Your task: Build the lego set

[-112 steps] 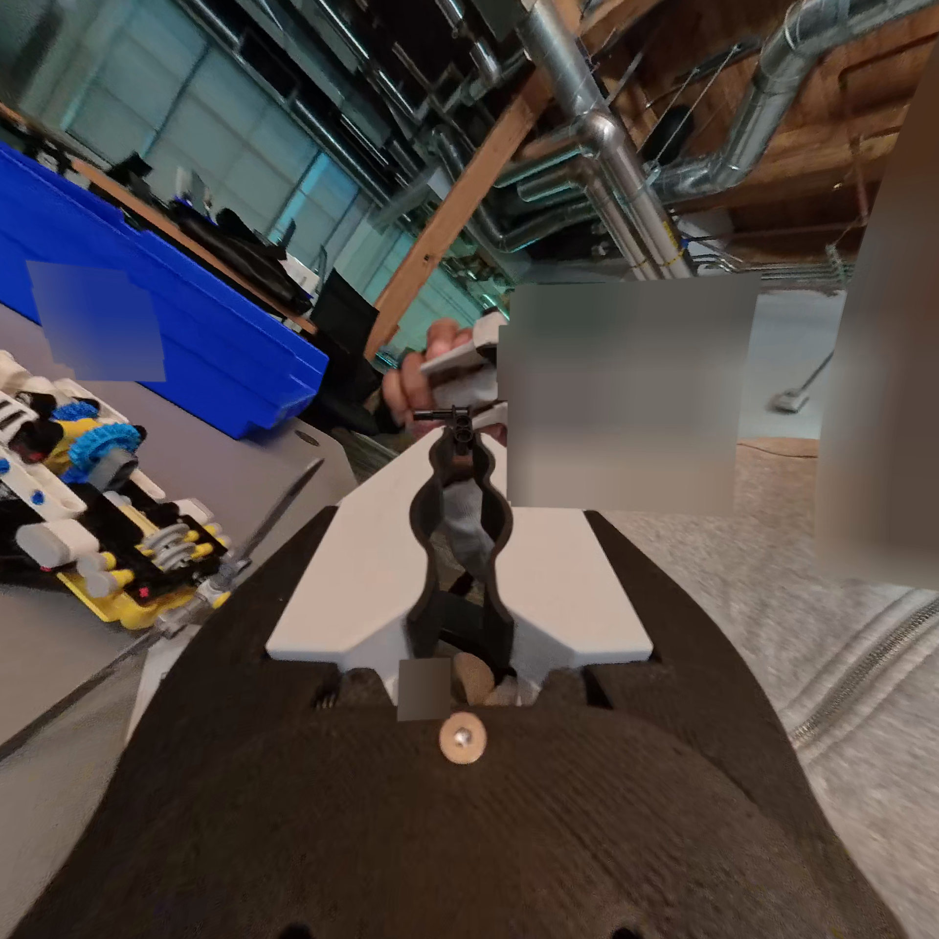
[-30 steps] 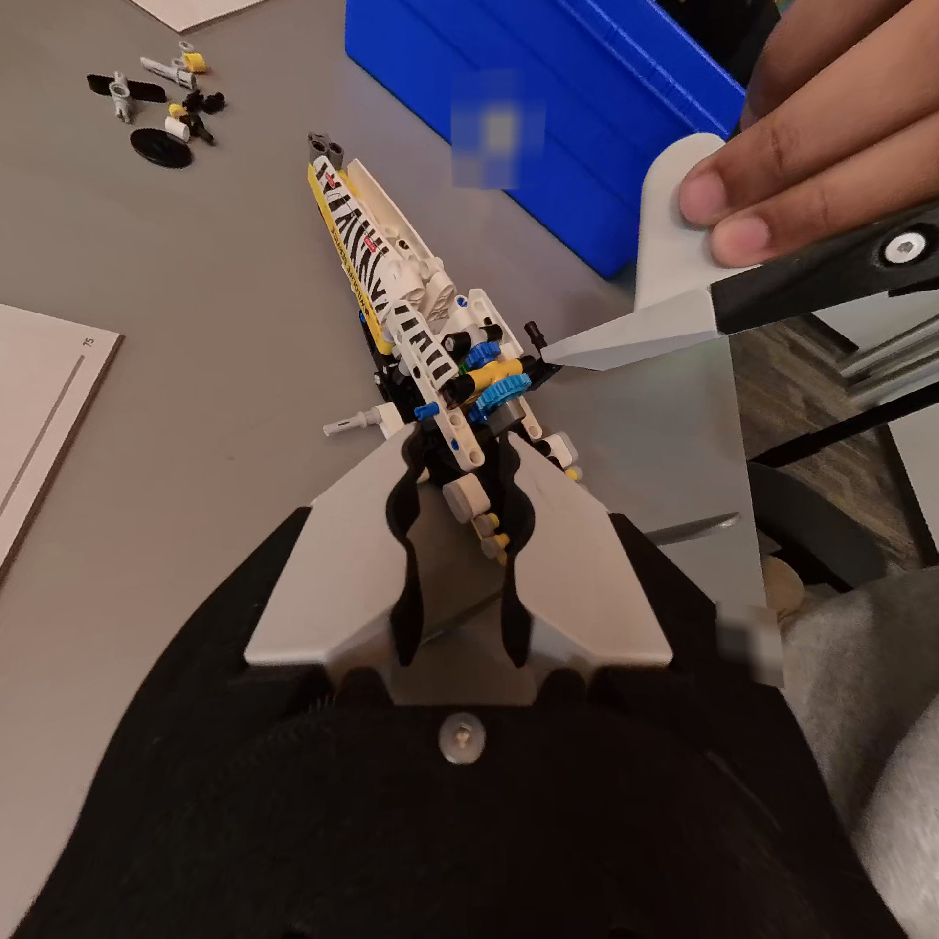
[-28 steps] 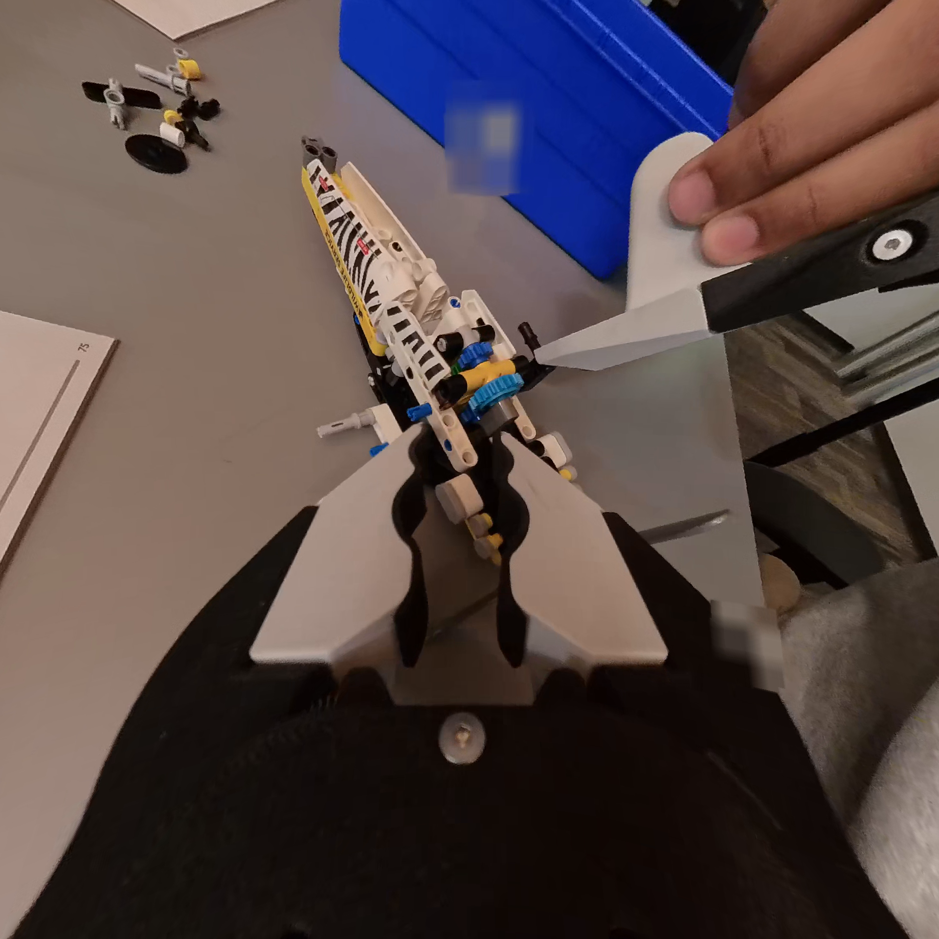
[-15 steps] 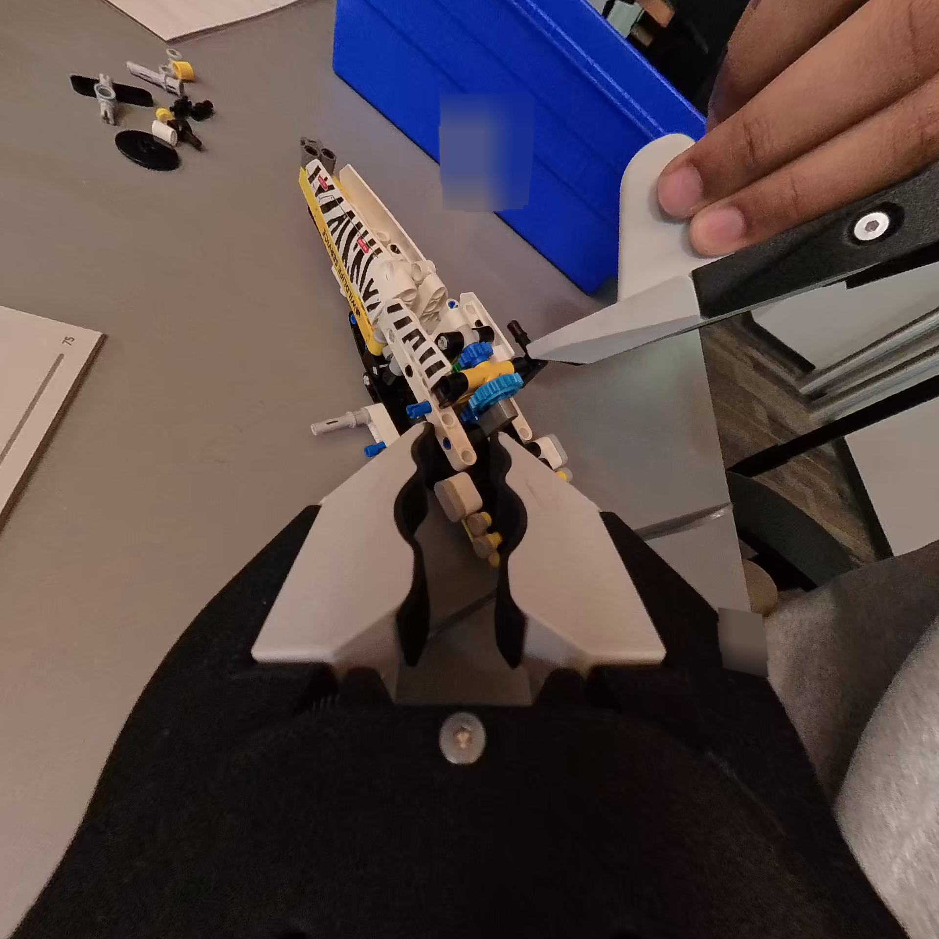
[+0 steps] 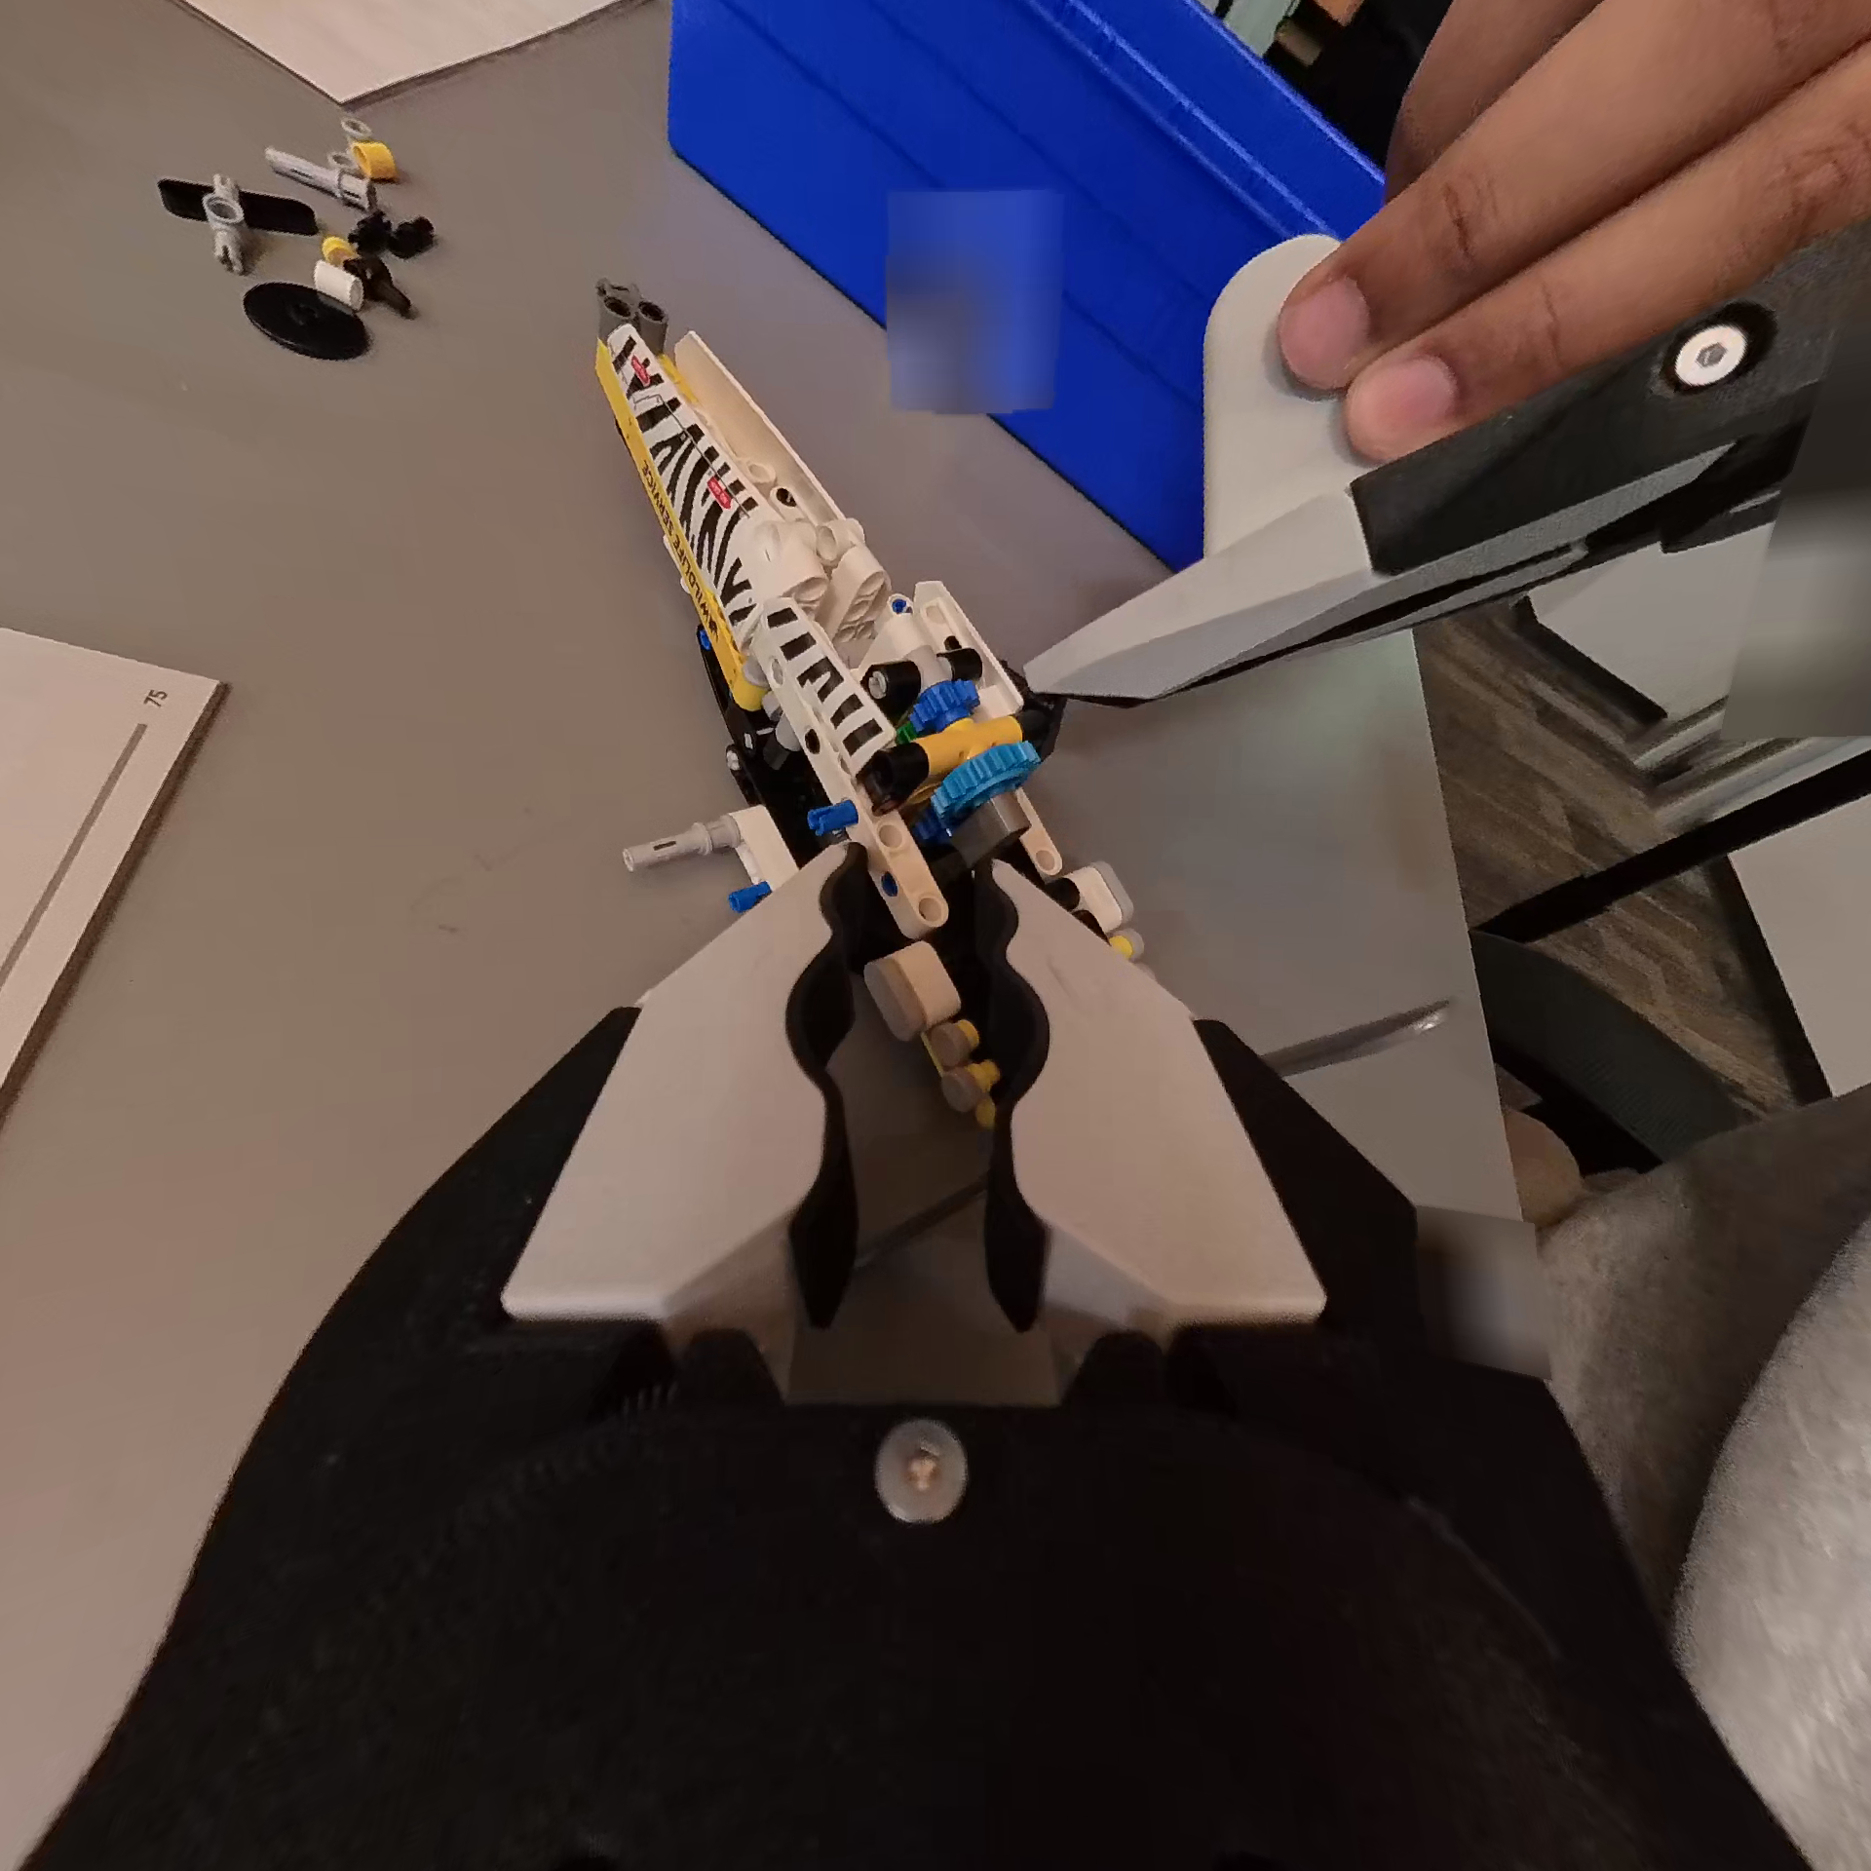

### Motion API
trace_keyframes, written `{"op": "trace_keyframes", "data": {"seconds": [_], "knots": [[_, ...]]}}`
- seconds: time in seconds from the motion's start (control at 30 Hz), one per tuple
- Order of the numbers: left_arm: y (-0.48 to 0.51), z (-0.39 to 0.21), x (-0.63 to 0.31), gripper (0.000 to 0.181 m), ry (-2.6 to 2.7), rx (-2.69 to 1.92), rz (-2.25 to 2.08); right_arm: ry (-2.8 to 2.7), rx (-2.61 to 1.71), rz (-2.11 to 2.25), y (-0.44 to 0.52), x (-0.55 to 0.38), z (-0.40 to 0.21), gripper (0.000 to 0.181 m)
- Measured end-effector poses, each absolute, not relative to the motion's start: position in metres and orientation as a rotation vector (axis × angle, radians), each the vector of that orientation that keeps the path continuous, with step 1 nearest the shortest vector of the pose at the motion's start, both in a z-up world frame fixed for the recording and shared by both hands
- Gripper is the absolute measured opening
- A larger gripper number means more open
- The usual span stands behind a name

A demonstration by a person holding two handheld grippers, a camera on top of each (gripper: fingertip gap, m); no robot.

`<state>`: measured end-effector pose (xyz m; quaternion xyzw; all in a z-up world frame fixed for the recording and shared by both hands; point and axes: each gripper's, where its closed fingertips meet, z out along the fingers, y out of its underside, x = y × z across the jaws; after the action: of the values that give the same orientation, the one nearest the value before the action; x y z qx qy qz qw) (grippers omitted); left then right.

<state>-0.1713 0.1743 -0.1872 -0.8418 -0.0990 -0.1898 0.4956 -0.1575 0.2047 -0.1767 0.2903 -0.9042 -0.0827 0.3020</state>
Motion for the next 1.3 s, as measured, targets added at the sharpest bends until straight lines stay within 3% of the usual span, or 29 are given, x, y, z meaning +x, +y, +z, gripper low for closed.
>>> {"op": "trace_keyframes", "data": {"seconds": [0.33, 0.6, 0.83, 1.03, 1.17, 1.3], "knots": [[0.175, -0.187, -0.171, 0.018, -0.262, -2.019, -0.488, -2.470, 0.488, -0.173, 0.224, -0.139, -0.185, 0.000], [0.175, -0.187, -0.172, 0.018, -0.266, -2.012, -0.475, -2.716, 0.022, 0.002, 0.259, -0.121, -0.194, 0.002], [0.174, -0.186, -0.174, 0.017, -0.282, -1.996, -0.474, -2.793, 0.007, -0.016, 0.259, -0.113, -0.216, 0.033], [0.167, -0.162, -0.184, 0.014, -0.338, -1.847, -0.534, -2.891, -0.116, 0.014, 0.259, -0.115, -0.228, 0.035], [0.159, -0.154, -0.188, 0.021, -0.339, -1.807, -0.544, -2.974, -0.208, 0.042, 0.259, -0.110, -0.231, 0.020], [0.156, -0.145, -0.187, 0.025, -0.290, -1.789, -0.476, -2.981, -0.265, 0.037, 0.255, -0.110, -0.230, 0.020]]}}
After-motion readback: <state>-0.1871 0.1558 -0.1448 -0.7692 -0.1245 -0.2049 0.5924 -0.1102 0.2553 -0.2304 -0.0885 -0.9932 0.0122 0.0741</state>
